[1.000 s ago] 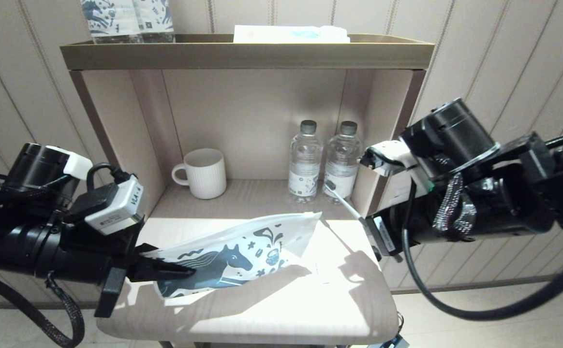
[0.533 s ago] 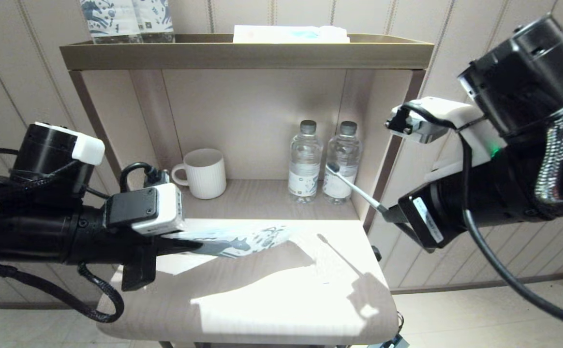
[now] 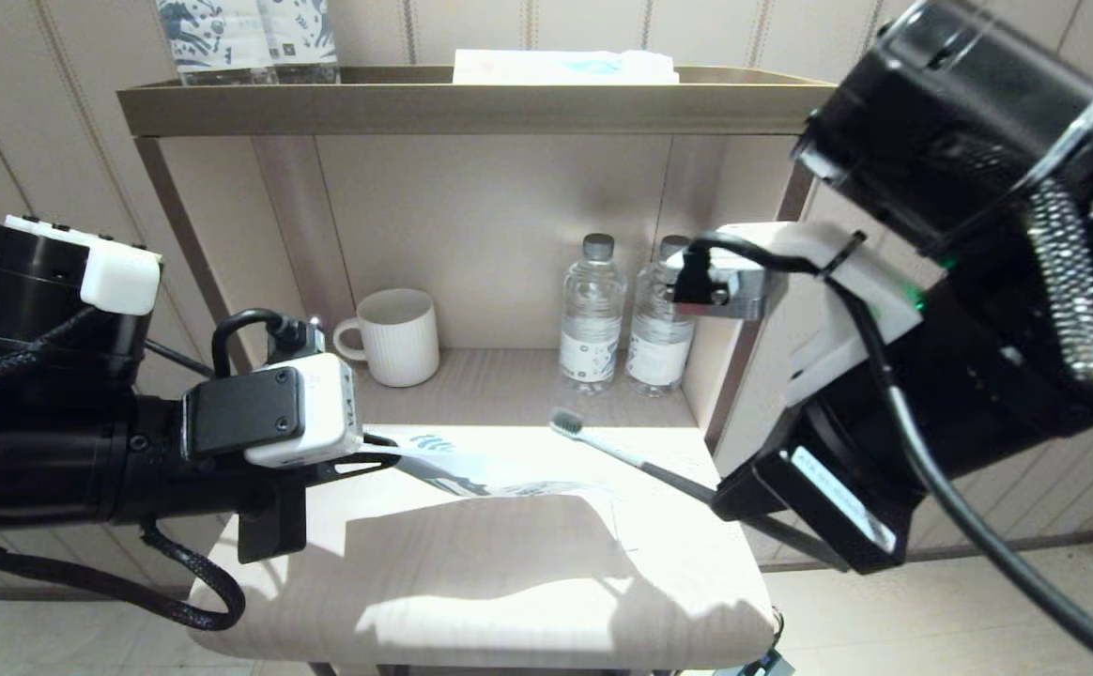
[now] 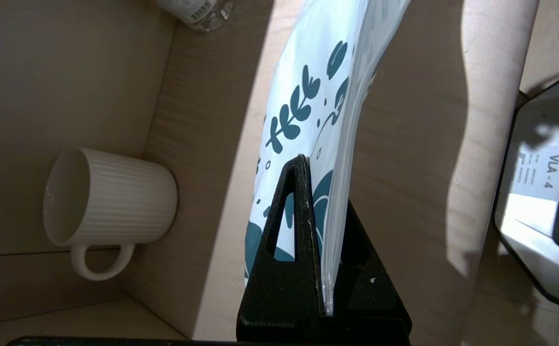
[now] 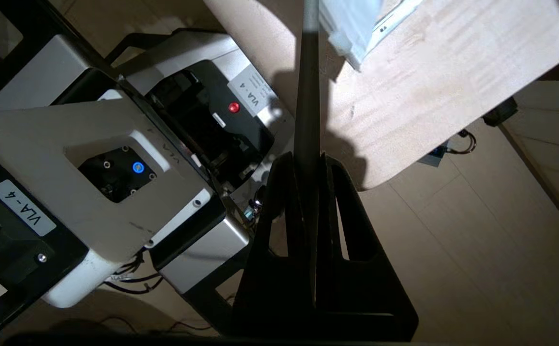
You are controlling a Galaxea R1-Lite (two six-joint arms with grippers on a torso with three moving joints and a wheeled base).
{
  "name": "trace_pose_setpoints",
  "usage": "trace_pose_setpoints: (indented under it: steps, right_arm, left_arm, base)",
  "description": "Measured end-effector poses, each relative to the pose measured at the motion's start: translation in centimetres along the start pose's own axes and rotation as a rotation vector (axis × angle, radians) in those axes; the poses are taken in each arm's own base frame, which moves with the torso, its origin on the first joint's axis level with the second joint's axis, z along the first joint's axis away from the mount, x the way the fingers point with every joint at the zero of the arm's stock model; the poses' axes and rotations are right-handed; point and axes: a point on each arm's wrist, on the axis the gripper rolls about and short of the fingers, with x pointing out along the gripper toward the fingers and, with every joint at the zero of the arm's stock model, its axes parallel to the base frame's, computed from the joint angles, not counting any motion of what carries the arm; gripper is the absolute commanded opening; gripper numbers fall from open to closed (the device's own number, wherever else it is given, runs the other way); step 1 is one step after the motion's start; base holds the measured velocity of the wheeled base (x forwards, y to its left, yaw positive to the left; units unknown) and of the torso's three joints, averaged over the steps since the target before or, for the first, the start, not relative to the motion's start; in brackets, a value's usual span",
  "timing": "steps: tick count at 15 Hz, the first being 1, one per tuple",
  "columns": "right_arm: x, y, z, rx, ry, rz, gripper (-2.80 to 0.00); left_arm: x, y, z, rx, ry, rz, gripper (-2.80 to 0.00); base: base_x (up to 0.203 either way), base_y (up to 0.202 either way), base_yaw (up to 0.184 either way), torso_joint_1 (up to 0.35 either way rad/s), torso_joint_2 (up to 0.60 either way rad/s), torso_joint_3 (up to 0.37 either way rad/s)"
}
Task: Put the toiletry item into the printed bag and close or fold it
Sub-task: Place the toothbrush in the storage bag
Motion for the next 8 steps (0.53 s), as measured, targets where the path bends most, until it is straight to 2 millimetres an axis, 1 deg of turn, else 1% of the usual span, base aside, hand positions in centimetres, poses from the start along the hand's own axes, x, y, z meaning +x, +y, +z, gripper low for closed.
trace_pose_setpoints:
  steps: [1,3,6,8]
  right_arm:
    - [0.8,0.1,0.3,-0.003,0.022,0.005,-2.80]
    - [1.7,0.3,0.6,-0.013,0.041,0.011,-2.80]
    - [2.1,0.8,1.0,-0.024,0.028,0.018,-2.80]
    - [1.9,0.8,1.0,-0.022,0.018,0.014,-2.80]
  left_arm:
    - [0.0,-0.1,0.0,0.000,0.000,-0.004,-2.80]
    - [0.2,-0.2,0.0,-0.001,-0.002,-0.010,-2.80]
    - [0.5,-0.2,-0.2,-0.005,0.005,-0.019,-2.80]
    - [0.8,-0.4,-0.3,-0.009,0.011,-0.027,-2.80]
  base:
    - [0.000,0.000,0.000,0.000,0.00,0.000]
    - [0.000,0.000,0.000,0.000,0.00,0.000]
    - [0.000,0.000,0.000,0.000,0.00,0.000]
    - [0.000,0.000,0.000,0.000,0.00,0.000]
